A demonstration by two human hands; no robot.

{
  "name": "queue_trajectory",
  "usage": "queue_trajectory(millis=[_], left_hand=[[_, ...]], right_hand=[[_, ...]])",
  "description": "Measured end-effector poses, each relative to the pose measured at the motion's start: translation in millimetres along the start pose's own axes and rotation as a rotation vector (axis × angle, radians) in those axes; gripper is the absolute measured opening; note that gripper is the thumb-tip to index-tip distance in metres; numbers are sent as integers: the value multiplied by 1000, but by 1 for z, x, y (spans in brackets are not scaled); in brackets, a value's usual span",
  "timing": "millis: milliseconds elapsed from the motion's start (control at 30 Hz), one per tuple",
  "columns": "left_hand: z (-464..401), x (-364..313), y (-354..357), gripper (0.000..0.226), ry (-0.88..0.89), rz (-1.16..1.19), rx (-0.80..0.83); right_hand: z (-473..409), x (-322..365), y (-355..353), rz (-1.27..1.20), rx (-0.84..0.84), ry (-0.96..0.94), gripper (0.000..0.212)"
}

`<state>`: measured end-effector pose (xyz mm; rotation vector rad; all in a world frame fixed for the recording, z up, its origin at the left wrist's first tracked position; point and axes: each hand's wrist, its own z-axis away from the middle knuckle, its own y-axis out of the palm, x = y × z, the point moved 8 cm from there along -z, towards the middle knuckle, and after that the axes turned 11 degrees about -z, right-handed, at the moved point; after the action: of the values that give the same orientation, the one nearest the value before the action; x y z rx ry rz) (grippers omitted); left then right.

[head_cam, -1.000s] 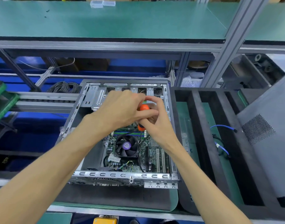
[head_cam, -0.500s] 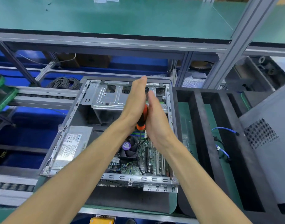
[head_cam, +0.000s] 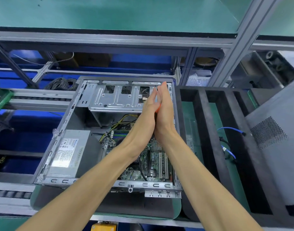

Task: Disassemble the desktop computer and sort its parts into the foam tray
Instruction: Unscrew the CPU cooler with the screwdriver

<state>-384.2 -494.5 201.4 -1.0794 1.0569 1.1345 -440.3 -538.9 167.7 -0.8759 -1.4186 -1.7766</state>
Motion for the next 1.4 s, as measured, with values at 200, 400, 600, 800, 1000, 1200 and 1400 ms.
queue_trajectory(millis=[200, 400, 600, 800, 1000, 1200, 1400], left_hand=[[10, -1, -28, 41, 208, -392, -70], [14, -17, -51, 19, 331, -515, -218], [8, -16, -58, 42, 373, -827, -391], [-3, -20, -50, 45, 549, -789, -151], [4, -34, -45, 37, 738, -1268, 78], [-7, -51, -39, 42, 770, -1822, 37], [-4, -46, -36, 39, 713, -1655, 497]], right_hand=[[-14, 1, 5, -88, -50, -109, 43], [-8, 3, -1, -33, -57, -161, 31], [20, -10, -29, -25, -3, -139, 29], [39, -27, -13, 234, 199, -38, 41], [35, -23, -13, 606, 429, -37, 20], [24, -15, 6, 953, 521, -210, 13], [11, -7, 0, 918, 614, -137, 13]])
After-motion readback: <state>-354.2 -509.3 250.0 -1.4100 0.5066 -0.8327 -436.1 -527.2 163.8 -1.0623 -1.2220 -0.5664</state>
